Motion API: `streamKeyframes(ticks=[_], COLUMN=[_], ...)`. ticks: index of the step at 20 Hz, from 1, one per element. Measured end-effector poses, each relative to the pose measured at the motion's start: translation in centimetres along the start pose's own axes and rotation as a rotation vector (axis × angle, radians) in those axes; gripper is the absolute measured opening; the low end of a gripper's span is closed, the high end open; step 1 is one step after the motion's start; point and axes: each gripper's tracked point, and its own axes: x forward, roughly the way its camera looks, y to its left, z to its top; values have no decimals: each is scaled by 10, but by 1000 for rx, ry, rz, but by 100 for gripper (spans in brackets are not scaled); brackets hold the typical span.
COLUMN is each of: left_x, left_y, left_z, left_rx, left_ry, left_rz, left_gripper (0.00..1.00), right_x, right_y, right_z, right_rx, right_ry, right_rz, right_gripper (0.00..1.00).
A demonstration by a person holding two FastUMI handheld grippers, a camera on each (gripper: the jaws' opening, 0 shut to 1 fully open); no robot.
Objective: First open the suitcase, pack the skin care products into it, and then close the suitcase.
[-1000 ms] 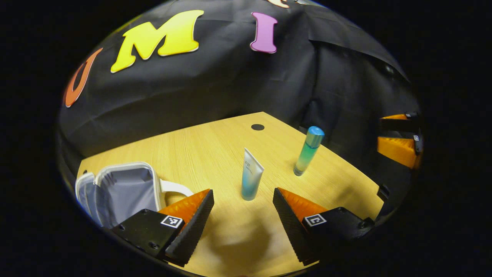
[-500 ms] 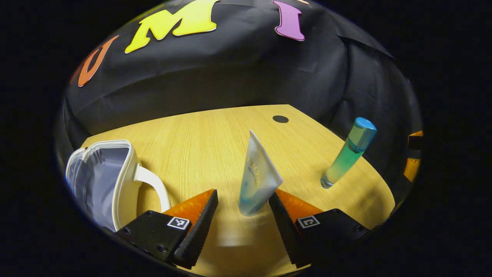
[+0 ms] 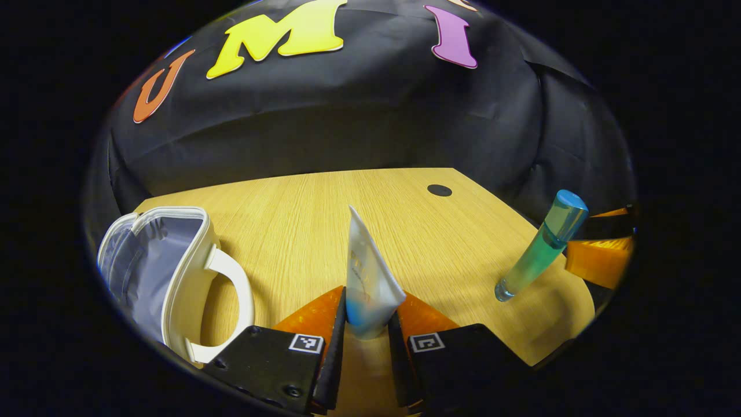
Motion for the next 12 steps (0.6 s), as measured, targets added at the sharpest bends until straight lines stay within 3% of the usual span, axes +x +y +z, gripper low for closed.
streamKeyframes(ticks=[8, 11, 12], left_x=[-63, -100, -113], left_y=[14, 26, 32], left_z=[27, 47, 49], left_rx=[39, 48, 53], left_ry=[3, -19, -15], left_rz=[-16, -20, -17], left_gripper=[37, 37, 36], right_x=[51, 58, 60], right_y=[7, 2, 5], right_z=[-4, -4, -5], right_rx=[45, 73, 89], right_ry=[21, 18, 16], right_rz=[-10, -49, -48], right_gripper=[78, 80, 73])
